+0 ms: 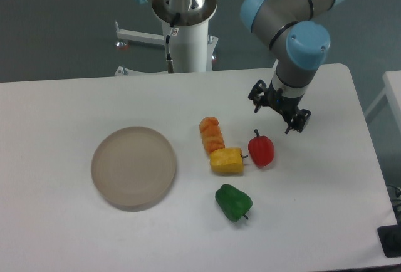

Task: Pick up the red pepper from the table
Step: 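Move the open gripper over the red bell pepper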

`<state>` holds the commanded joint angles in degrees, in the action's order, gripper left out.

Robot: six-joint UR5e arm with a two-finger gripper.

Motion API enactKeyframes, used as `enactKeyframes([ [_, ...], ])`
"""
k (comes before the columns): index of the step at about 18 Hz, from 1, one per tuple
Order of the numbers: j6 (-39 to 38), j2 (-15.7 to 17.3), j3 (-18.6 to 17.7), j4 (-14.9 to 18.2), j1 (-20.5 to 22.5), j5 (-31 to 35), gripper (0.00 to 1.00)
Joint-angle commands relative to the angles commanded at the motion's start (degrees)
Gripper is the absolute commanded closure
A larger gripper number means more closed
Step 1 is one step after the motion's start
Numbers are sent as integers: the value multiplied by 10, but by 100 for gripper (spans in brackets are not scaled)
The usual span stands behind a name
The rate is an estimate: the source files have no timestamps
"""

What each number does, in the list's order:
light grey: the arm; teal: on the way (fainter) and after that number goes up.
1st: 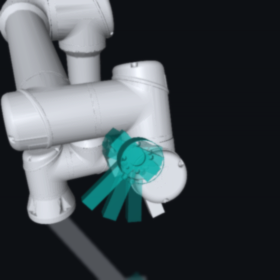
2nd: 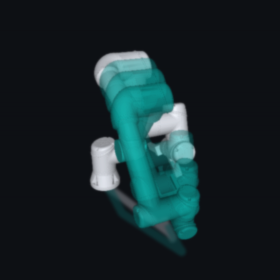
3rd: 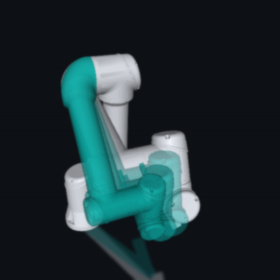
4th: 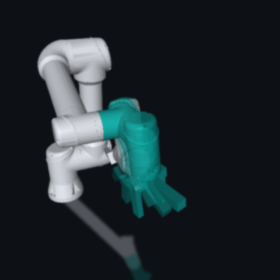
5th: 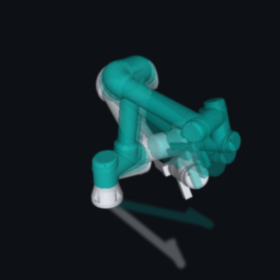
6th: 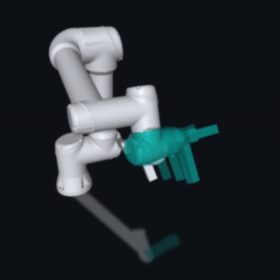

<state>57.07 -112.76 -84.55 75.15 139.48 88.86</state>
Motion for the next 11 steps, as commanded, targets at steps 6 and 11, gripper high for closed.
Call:
enactKeyframes([
  [6, -177, -18, -10, -11, -3, -3, 0],
  [11, -223, -43, -12, -40, -20, -2, 0],
])
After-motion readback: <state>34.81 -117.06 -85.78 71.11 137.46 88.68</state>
